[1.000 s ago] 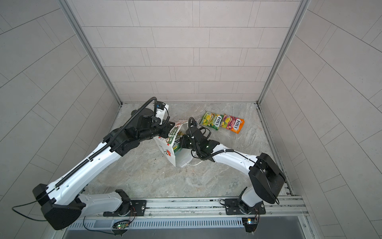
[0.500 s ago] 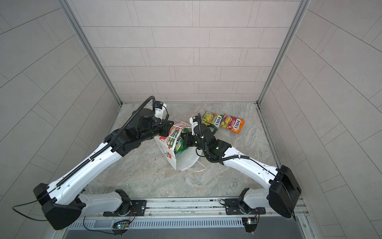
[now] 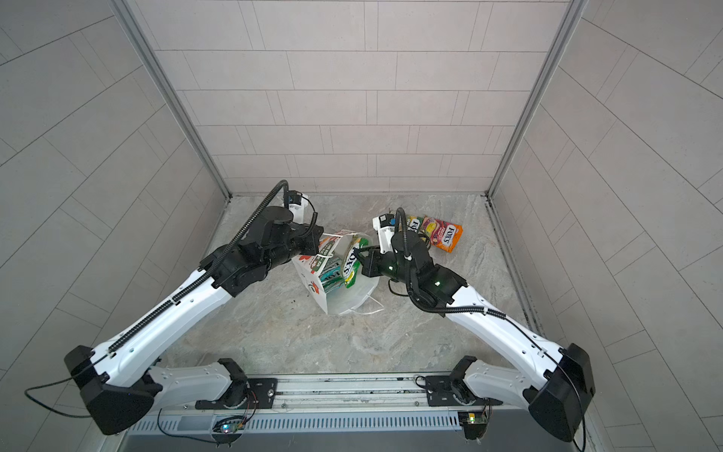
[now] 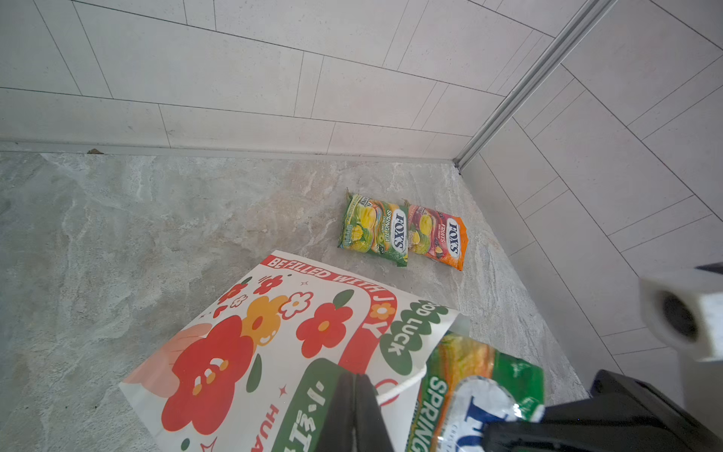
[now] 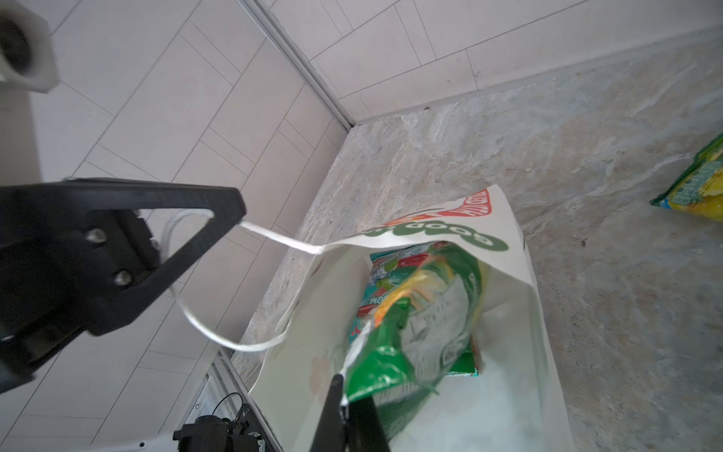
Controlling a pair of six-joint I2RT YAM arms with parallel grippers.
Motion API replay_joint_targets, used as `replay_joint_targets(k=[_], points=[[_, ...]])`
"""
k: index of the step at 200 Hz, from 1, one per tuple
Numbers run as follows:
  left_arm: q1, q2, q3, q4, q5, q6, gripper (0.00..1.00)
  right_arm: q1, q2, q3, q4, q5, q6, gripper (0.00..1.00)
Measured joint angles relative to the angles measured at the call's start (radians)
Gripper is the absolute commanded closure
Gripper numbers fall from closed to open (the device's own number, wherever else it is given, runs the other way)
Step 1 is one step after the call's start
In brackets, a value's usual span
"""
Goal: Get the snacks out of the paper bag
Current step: 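Lift the green packet up out of the bag with the right gripper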
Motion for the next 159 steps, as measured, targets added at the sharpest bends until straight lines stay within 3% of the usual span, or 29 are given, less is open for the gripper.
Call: replay_joint_targets(k=[48,109,159], points=[[0.000,0.000,0.000,0.001,0.029,0.003,1.00,-0.014,-0.100,0.002,-0.027,-0.075,-0.046,1.00],[0.000,0.001,0.000,0.007,0.058,0.016,1.00,-0.035,-0.223,0.029,-0.103,-0.086,-0.107,1.00],[0.000,0.002,0.000,0.007,0.075,0.026,1.00,-0.050,-0.325,0.100,-0.213,0.042,-0.185,1.00]])
